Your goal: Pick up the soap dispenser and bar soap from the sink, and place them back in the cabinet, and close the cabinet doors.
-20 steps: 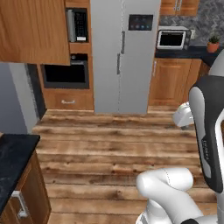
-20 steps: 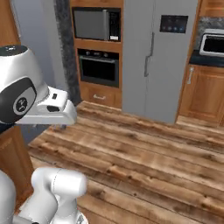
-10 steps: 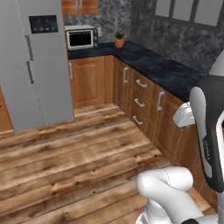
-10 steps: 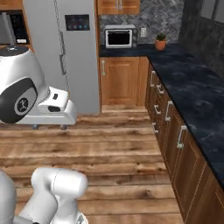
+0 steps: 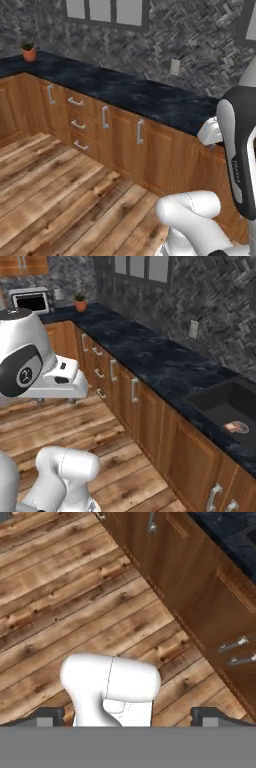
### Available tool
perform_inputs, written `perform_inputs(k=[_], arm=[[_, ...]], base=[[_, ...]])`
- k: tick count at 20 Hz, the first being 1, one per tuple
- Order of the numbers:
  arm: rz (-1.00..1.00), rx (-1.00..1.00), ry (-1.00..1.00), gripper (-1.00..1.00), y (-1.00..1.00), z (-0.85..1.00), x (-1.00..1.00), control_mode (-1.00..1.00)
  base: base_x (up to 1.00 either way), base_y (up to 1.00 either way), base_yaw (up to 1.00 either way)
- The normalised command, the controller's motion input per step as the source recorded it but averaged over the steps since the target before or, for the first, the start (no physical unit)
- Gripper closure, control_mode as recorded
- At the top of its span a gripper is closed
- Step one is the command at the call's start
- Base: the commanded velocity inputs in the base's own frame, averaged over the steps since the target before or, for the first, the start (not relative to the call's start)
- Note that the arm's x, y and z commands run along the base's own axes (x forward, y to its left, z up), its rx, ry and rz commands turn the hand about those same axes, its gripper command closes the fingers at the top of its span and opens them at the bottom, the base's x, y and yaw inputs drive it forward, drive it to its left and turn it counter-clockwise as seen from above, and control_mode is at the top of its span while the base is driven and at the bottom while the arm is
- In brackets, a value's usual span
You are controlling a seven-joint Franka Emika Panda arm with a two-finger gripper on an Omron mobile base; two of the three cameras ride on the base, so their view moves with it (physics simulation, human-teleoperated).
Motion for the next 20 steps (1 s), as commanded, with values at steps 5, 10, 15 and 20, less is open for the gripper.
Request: perform_inputs(k=[5, 10, 15, 20], arm=[[0.0, 0.0, 0.0, -1.0, 0.0, 0.0, 0.0, 1.0], [0.0, 0.0, 0.0, -1.0, 0.0, 0.0, 0.0, 1.0], [0.0, 0.0, 0.0, -1.0, 0.0, 0.0, 0.0, 1.0], [0.0, 0.0, 0.0, -1.0, 0.0, 0.0, 0.0, 1.0]], base=[[0.08, -0.27, -0.74], [0.17, -0.08, -0.73], [0.39, 0.16, -0.6], [0.45, 0.44, -0.36]])
